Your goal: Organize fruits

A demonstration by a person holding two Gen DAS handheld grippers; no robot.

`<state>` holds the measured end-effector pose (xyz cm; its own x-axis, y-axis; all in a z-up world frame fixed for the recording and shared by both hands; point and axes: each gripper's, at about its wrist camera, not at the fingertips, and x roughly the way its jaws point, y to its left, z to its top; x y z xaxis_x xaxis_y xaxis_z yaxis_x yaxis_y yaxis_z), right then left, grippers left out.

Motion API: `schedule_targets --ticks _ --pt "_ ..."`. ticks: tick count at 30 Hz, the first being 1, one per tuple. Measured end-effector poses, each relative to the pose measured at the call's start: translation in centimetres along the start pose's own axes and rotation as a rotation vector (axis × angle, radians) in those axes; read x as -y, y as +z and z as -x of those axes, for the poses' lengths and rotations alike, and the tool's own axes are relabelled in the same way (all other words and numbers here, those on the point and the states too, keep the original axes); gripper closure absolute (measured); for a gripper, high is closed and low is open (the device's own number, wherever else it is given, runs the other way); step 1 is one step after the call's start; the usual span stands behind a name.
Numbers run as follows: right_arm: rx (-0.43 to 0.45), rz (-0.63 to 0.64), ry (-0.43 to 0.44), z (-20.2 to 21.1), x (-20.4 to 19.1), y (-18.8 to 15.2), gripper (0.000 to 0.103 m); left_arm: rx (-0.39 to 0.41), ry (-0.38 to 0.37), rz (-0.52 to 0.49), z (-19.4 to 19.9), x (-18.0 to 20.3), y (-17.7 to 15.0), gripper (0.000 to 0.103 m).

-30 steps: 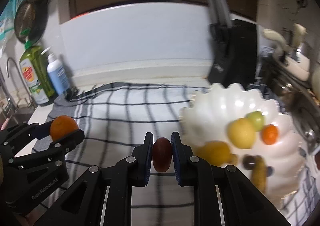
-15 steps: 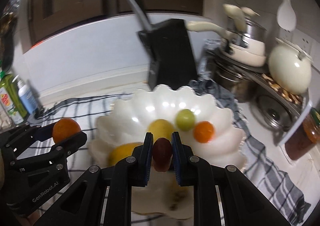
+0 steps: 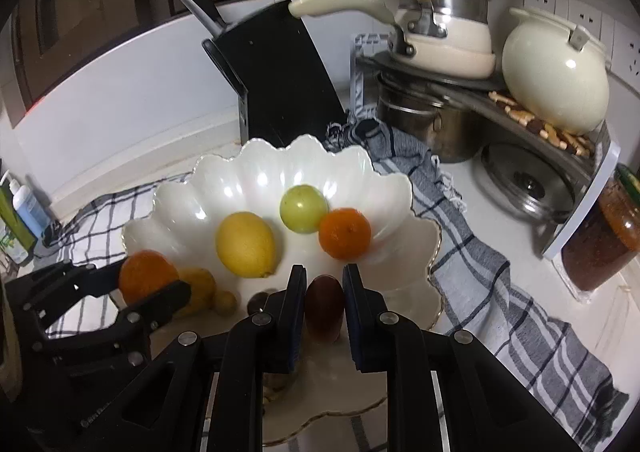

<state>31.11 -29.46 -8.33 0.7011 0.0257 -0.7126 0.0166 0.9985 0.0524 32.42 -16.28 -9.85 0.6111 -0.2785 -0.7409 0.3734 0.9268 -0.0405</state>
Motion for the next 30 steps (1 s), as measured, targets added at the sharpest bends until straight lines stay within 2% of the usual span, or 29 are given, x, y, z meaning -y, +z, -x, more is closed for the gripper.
schedule_targets --ticks 5,7,8,9,10,13,18,21,24,30 --pt "0.0 0.012 -0.011 -0.1 0.2 -0.3 0.082 -0.028 0.012 -0.024 -0.6 0.4 -0.4 0.057" --pt "0.014 0.015 -0.023 0.2 0.2 -0.3 0.079 -0.014 0.032 -0.038 -0.4 0.5 -0.5 0.045" --pt "0.019 0.013 -0.026 0.3 0.3 -0.3 0.07 -0.003 0.047 -0.042 -0.1 0.5 -0.5 0.04" --pt "0.029 0.008 -0.032 0.6 0.3 -0.3 0.061 0.005 0.06 -0.046 0.1 0.5 -0.5 0.039" --pt "0.036 0.005 -0.037 0.8 0.3 -0.2 0.058 0.009 0.071 -0.049 0.3 0.5 -0.5 0.039" --pt "0.052 -0.003 -0.051 1.4 0.4 -0.1 0.047 0.023 0.097 -0.036 1.0 0.1 -0.3 0.029" --pt "0.089 -0.009 -0.078 2.9 0.1 -0.1 0.019 0.055 0.151 -0.028 2.6 -0.2 -0.3 0.011" --pt "0.106 -0.02 -0.091 3.7 -0.2 -0.1 0.014 0.07 0.169 -0.012 3.7 -0.5 -0.5 0.005" --pt "0.115 -0.036 -0.091 4.7 -0.5 -0.4 0.013 0.082 0.191 0.003 5.0 -0.9 -0.9 0.002" --pt "0.134 -0.045 -0.08 7.1 -2.2 -1.5 0.012 0.119 0.235 0.036 8.5 -1.9 -2.3 0.0"
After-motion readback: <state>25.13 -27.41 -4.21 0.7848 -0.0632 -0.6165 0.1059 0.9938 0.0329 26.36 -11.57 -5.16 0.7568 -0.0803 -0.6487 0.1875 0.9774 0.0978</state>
